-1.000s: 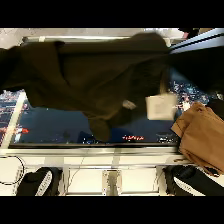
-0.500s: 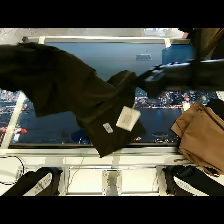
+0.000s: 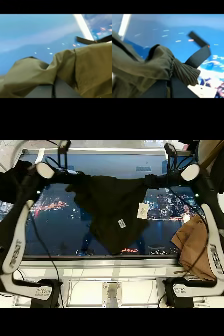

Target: Fold the clothes and pants, and hang the long-sleeved shirts on hangers.

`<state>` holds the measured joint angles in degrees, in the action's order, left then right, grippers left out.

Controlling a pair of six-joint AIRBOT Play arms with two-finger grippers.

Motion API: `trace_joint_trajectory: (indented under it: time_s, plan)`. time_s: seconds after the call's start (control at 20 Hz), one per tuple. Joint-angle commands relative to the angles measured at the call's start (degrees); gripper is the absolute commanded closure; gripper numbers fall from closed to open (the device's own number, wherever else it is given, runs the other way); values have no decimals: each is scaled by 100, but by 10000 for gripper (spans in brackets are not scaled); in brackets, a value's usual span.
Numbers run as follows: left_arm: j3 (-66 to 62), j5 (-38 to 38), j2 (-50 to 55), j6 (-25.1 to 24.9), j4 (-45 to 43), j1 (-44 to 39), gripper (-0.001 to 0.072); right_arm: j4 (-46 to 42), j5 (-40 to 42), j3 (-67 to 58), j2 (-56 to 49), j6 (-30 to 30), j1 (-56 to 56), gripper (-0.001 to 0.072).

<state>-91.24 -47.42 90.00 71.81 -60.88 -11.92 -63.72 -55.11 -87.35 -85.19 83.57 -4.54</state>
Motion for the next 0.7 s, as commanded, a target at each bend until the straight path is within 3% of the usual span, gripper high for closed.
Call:
trace_joint_trajectory:
  time_s: [0.0,0.05,0.1,0.15,0.2,0.25,0.45,0.5,0.55,0.65]
  plan:
    - [-7,776,638,289,-24,-61,695,50,1226,17,-946,706,345,687]
    - [-7,767,649,295,7,-61,688,55,1591,20,-1102,933,343,686]
    - [-9,713,612,295,9,-61,588,72,1880,17,-1211,1108,343,684]
    - [-9,555,525,295,2,-59,172,83,2041,17,-1237,1154,343,616]
    - [-9,262,378,297,0,7,-13,61,2044,-26,-1217,1152,396,361]
    - [-9,-162,201,297,-24,125,-9,15,1851,-105,-1158,1126,470,222]
    - [205,-2175,-730,533,-39,844,-6,-807,138,-201,-433,603,1016,231]
    - [540,-2367,-1036,533,-37,968,29,-1027,-269,-153,-168,461,1163,256]
    - [1126,-2393,-1438,535,-13,1049,135,-1113,-525,7,136,295,1294,262]
    - [2806,-2052,-2361,535,426,1069,154,-1110,-844,739,946,-170,1486,262]
